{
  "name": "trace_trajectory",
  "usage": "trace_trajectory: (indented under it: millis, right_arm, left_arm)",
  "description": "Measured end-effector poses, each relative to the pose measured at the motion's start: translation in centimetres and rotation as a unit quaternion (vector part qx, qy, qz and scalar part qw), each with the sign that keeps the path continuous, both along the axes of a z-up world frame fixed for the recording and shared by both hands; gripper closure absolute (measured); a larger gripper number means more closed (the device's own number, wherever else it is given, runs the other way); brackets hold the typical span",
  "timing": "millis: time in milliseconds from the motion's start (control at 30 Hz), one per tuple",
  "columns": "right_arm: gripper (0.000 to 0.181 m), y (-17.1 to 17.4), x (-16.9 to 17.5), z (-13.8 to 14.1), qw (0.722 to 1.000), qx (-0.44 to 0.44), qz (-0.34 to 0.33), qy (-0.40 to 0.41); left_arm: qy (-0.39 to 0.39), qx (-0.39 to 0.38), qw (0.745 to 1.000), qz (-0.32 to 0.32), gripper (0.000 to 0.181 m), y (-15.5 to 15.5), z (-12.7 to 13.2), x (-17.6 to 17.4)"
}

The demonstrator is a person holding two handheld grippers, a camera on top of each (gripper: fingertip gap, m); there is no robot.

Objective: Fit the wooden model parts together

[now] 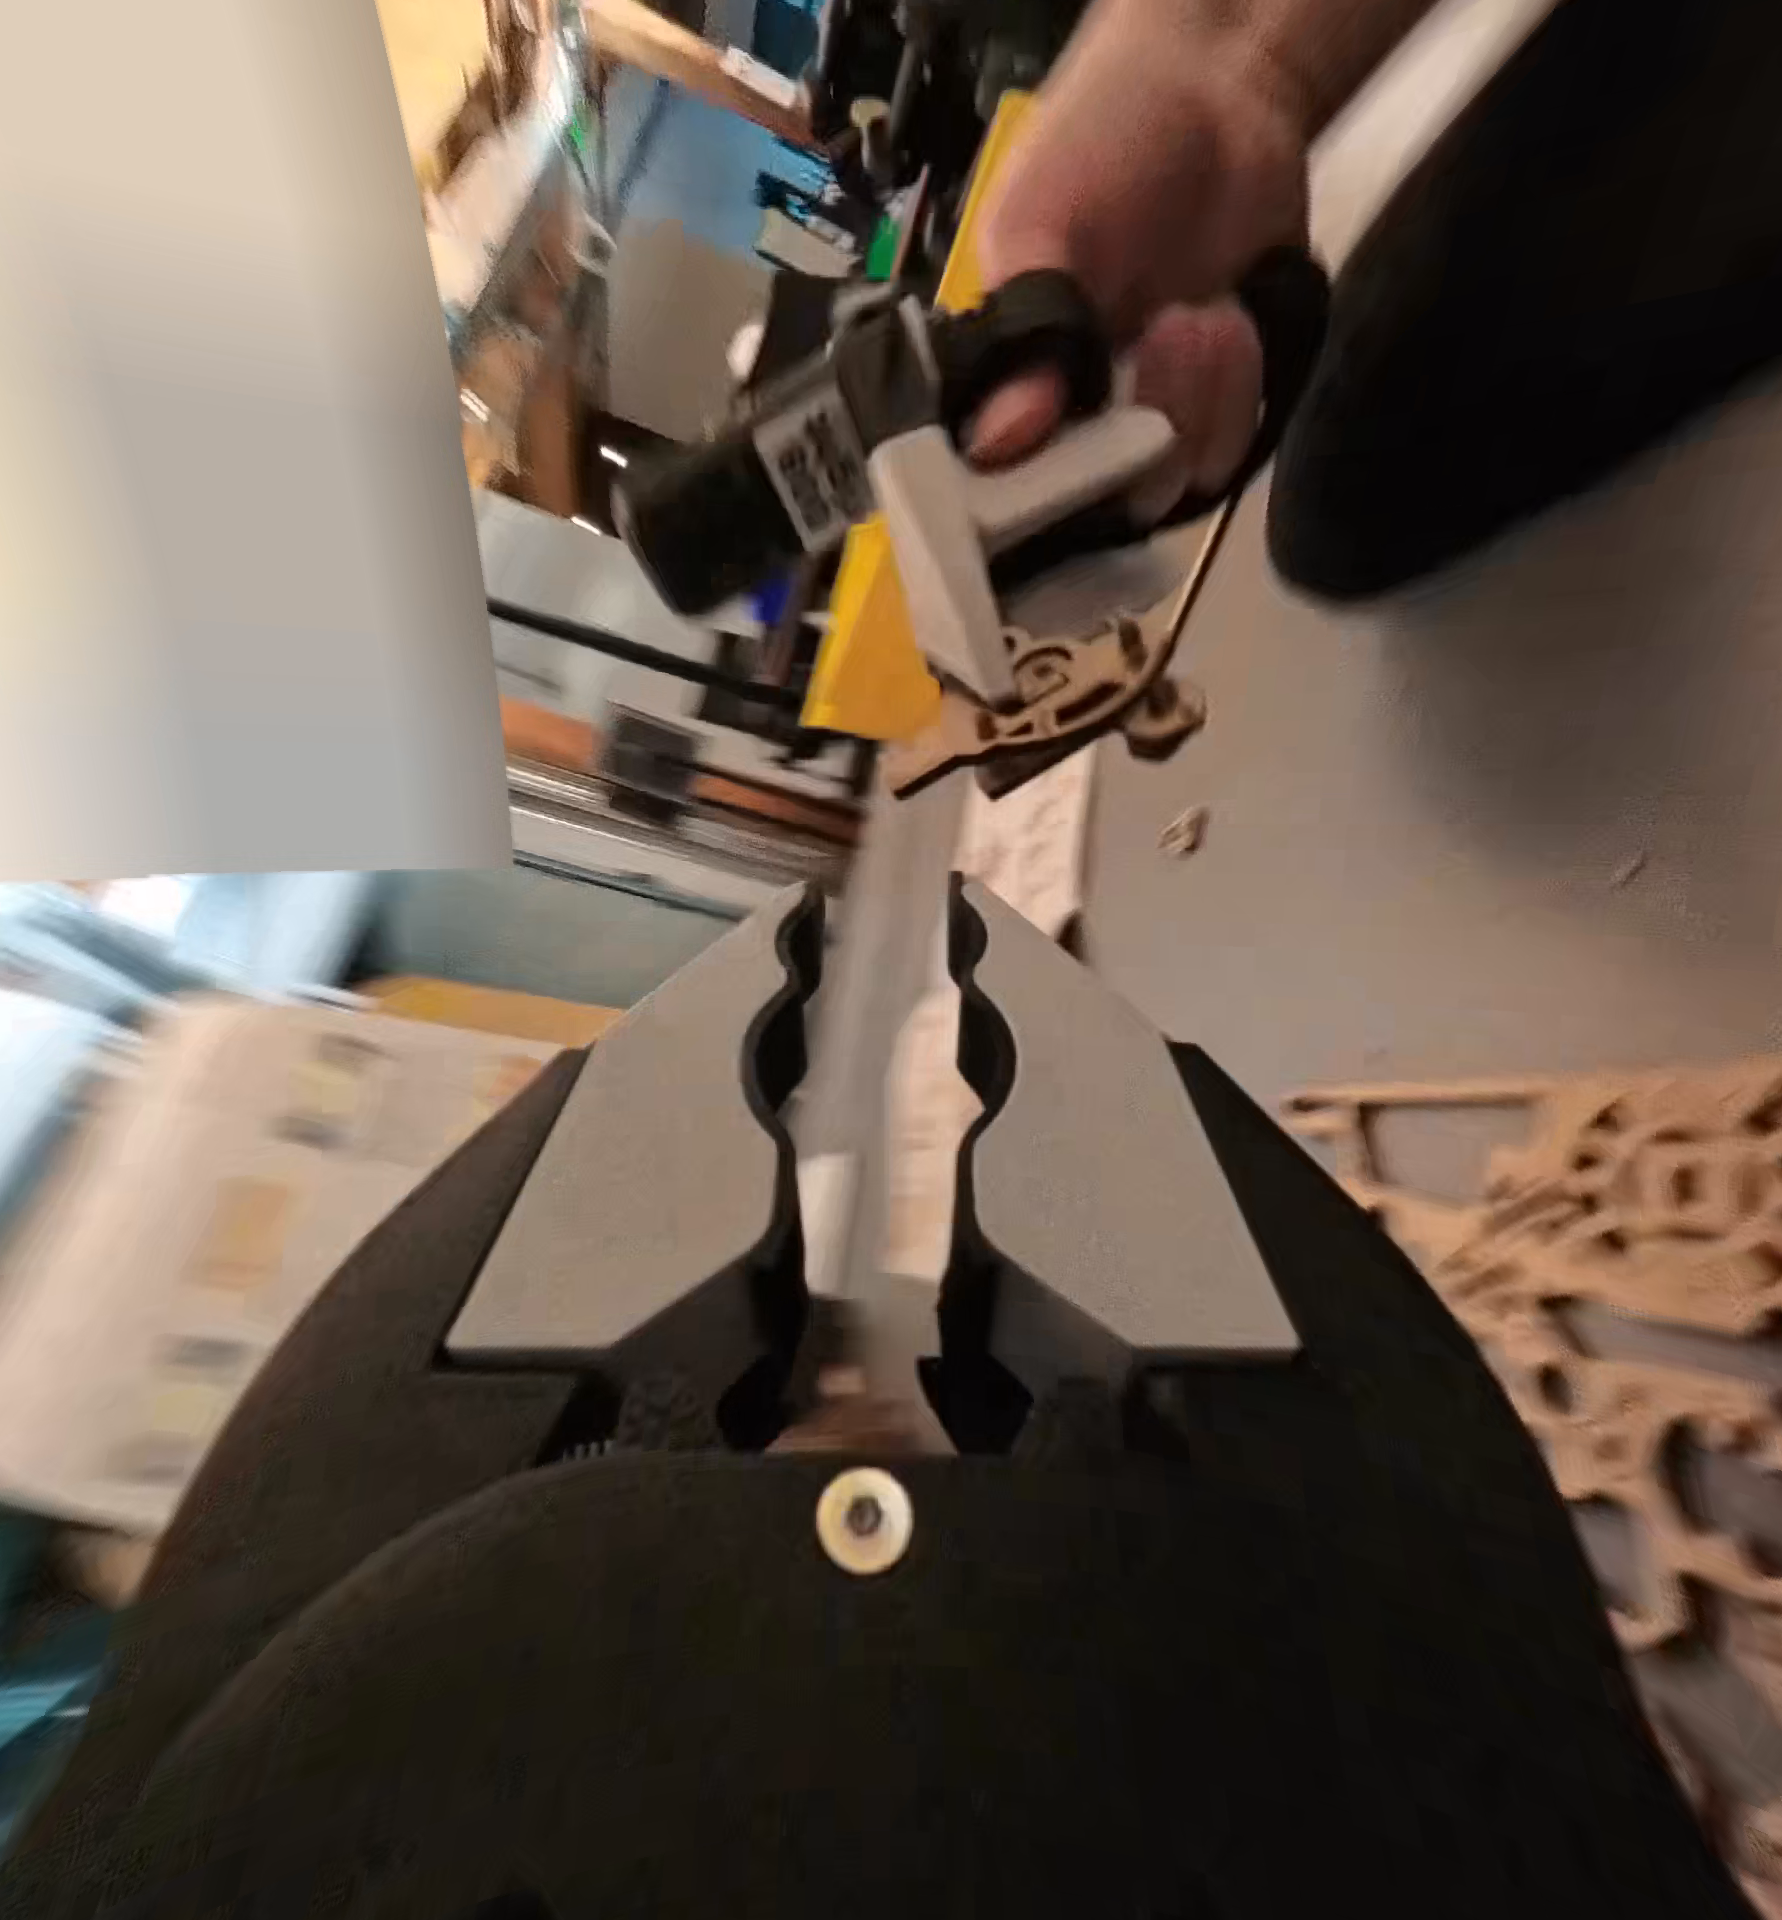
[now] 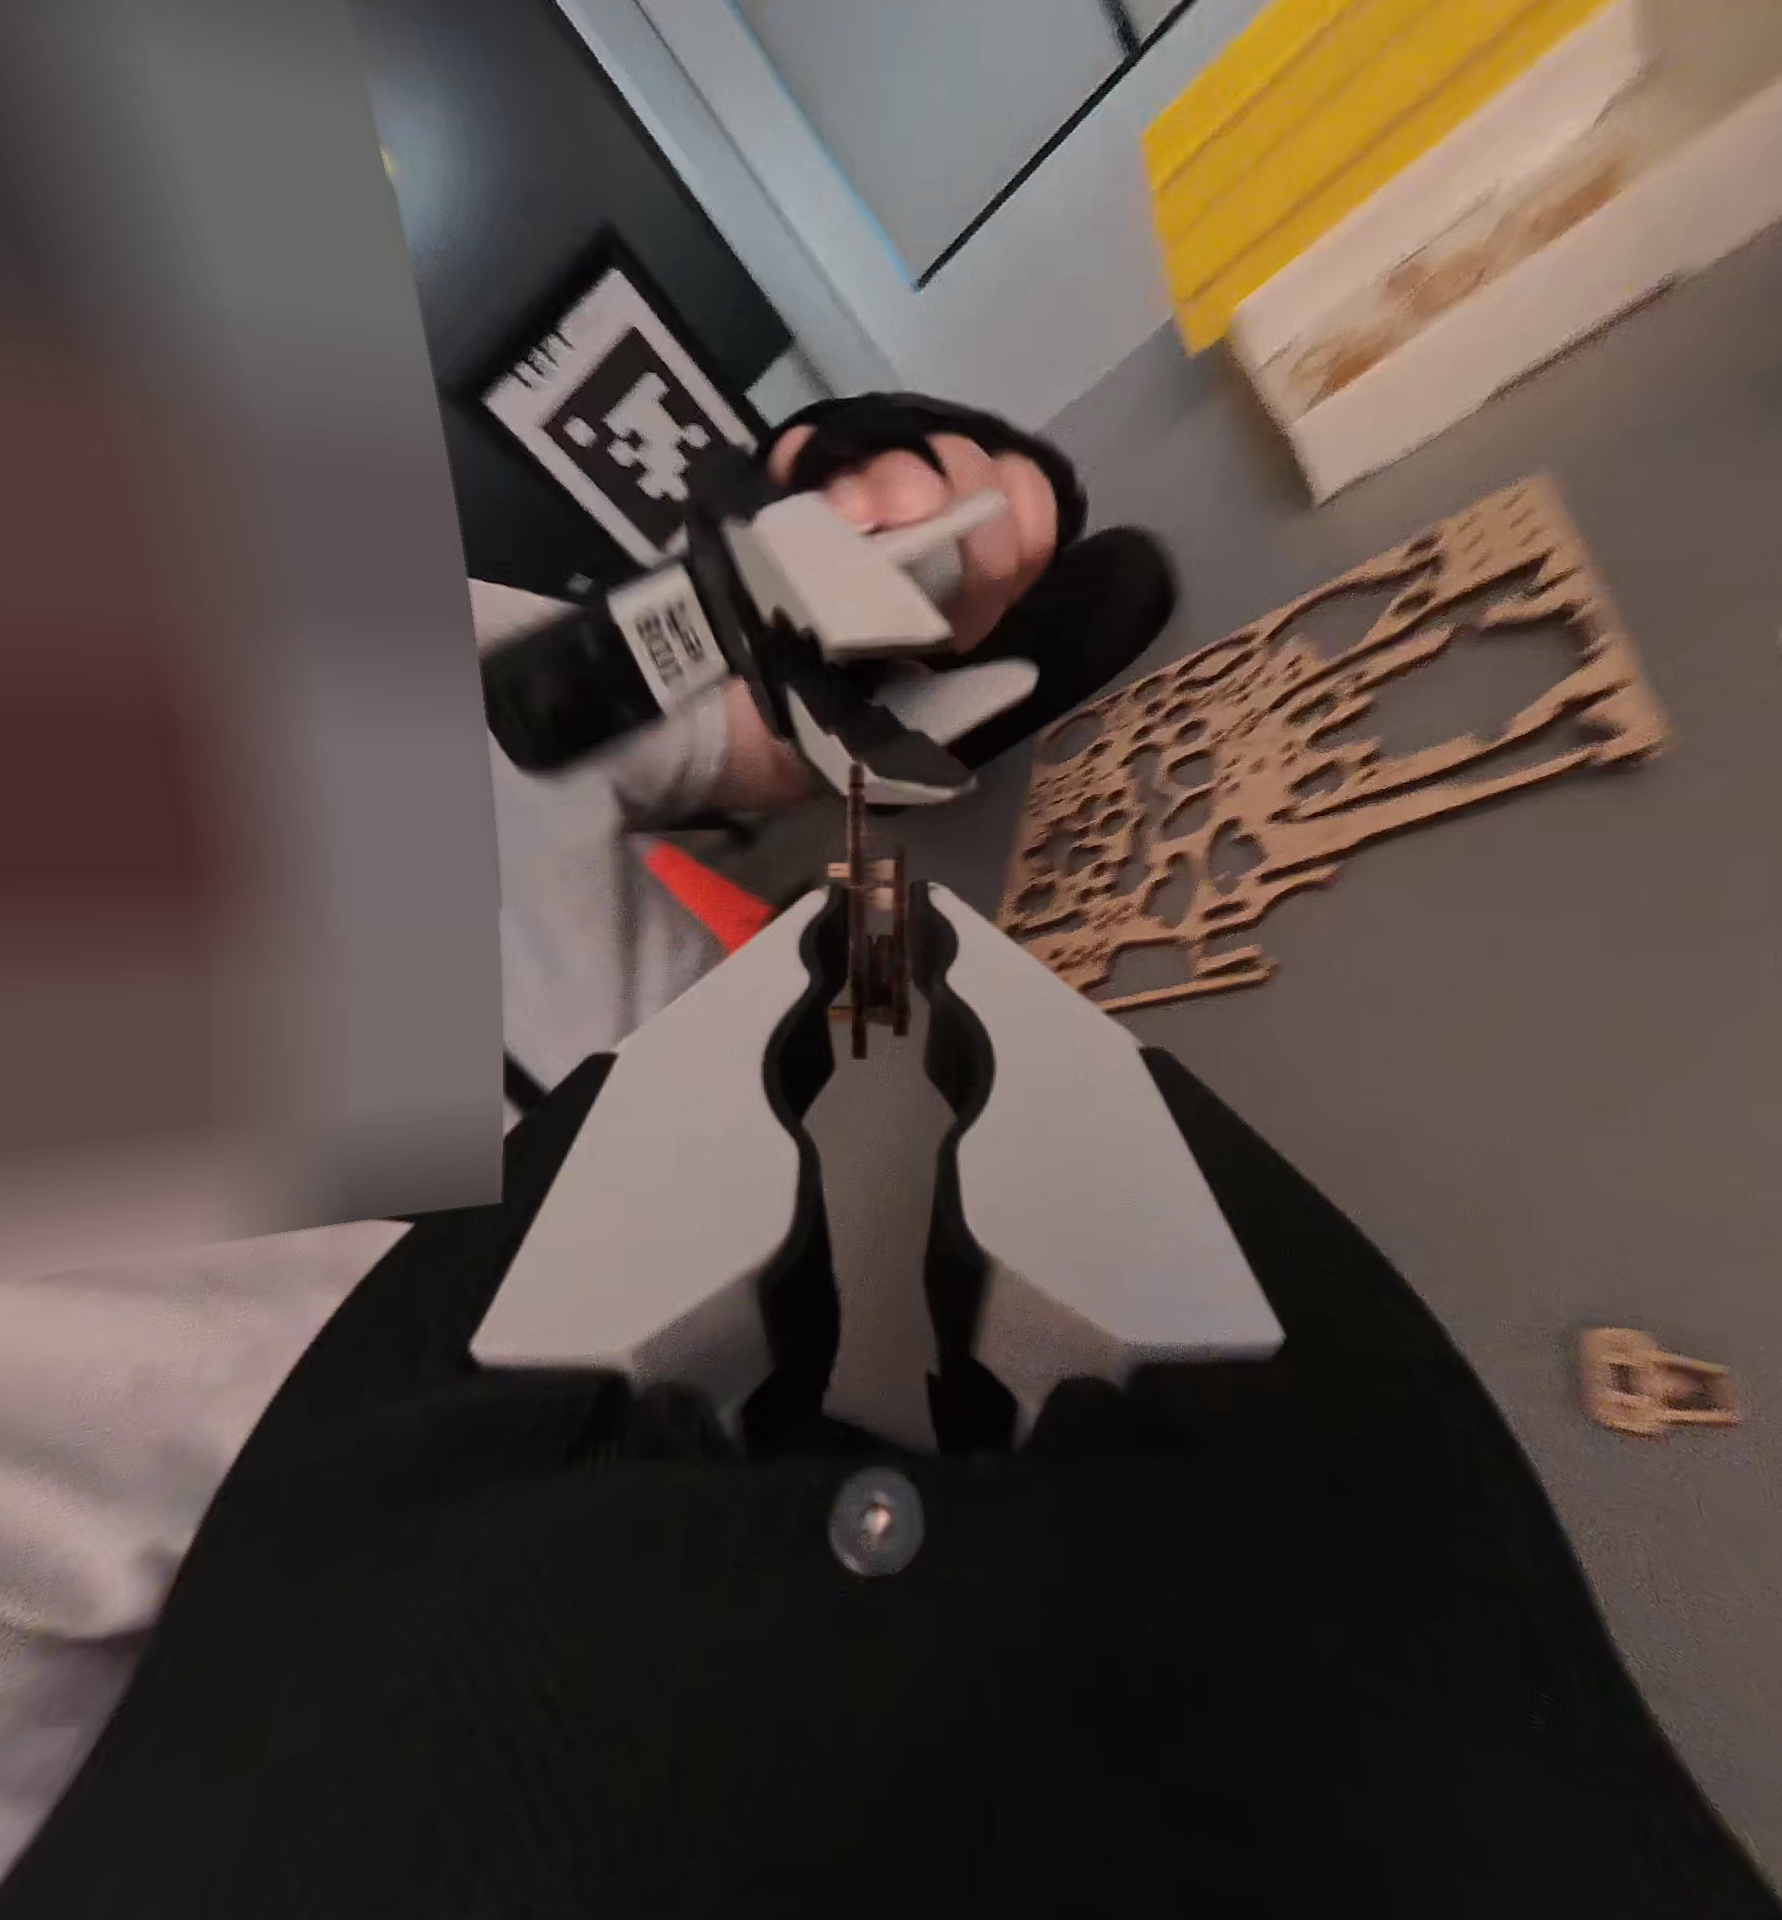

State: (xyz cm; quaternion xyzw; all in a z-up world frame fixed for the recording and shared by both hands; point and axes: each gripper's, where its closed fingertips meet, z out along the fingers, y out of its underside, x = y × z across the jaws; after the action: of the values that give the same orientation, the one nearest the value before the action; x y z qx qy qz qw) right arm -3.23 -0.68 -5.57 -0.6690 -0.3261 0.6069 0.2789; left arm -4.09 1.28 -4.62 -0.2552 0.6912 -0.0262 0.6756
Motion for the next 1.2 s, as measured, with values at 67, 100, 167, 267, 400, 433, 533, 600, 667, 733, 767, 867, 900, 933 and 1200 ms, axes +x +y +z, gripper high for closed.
trace_trajectory:
  millis: [67,100,167,267,400,433,533,600,667,733,767,867,900,933,1200]
  right_arm:
    - [0.172,0.9,0.3,0.2,0.993,0.103,-0.042,-0.033]
    - [0.172,1.3,0.3,0.3,0.985,0.154,-0.065,-0.045]
    - [0.172,1.7,0.3,0.4,0.967,0.23,-0.087,-0.07]
    - [0.172,1.7,-0.3,0.1,0.947,0.289,-0.095,-0.104]
    - [0.172,0.8,-1.3,0.1,0.923,0.355,-0.08,-0.127]
    - [0.172,0.6,-1.5,0.1,0.913,0.377,-0.077,-0.135]
    - [0.172,0.6,-1.8,-0.7,0.864,0.459,-0.077,-0.195]
    - [0.172,0.8,-1.9,-0.9,0.821,0.519,-0.083,-0.224]
    - [0.172,0.9,-1.8,-1.0,0.793,0.552,-0.085,-0.245]
    - [0.172,1.0,-1.8,-1.2,0.787,0.556,-0.084,-0.254]
    - [0.172,1.1,-1.8,-1.2,0.785,0.556,-0.086,-0.258]
    - [0.172,1.2,-1.8,-1.4,0.771,0.571,-0.091,-0.268]
    - [0.172,1.3,-1.8,-1.4,0.763,0.58,-0.093,-0.27]
    - [0.172,1.3,-1.8,-1.4,0.762,0.581,-0.094,-0.271]
    - [0.172,1.8,-1.4,-2.2,0.761,0.57,-0.093,-0.297]
  left_arm:
    - [-0.014,-0.238,0.971,-0.031,0.146,0.3,-0.4,0.4]
    - [-0.012,-0.366,0.929,-0.055,0.131,-0.1,-0.4,0.6]
    - [0.018,-0.575,0.809,-0.122,0.105,-1.4,-0.1,0.7]
    - [0.028,-0.661,0.733,-0.16,0.14,-1.4,0.2,0.3]
    - [0.052,-0.552,0.823,-0.12,0.149,-1.3,-1.4,0.5]
    - [0.057,-0.532,0.836,-0.122,0.15,-1.7,-1.6,0.5]
    - [0.069,-0.48,0.865,-0.13,0.157,-2.5,-1.9,0.5]
    - [0.071,-0.436,0.889,-0.119,0.158,-2.3,-2.2,0.5]
    - [0.07,-0.405,0.905,-0.109,0.158,-2.1,-2.3,0.5]
    - [0.072,-0.367,0.922,-0.099,0.159,-2.0,-2.5,0.5]
    - [0.071,-0.346,0.931,-0.092,0.16,-1.8,-2.5,0.5]
    - [0.076,-0.315,0.943,-0.079,0.16,-1.6,-2.8,0.5]
    - [0.077,-0.318,0.942,-0.079,0.16,-1.6,-2.8,0.5]
    - [0.075,-0.323,0.94,-0.079,0.16,-1.5,-2.8,0.5]
    - [0.064,-0.262,0.961,-0.066,0.168,-1.2,-2.4,0.4]
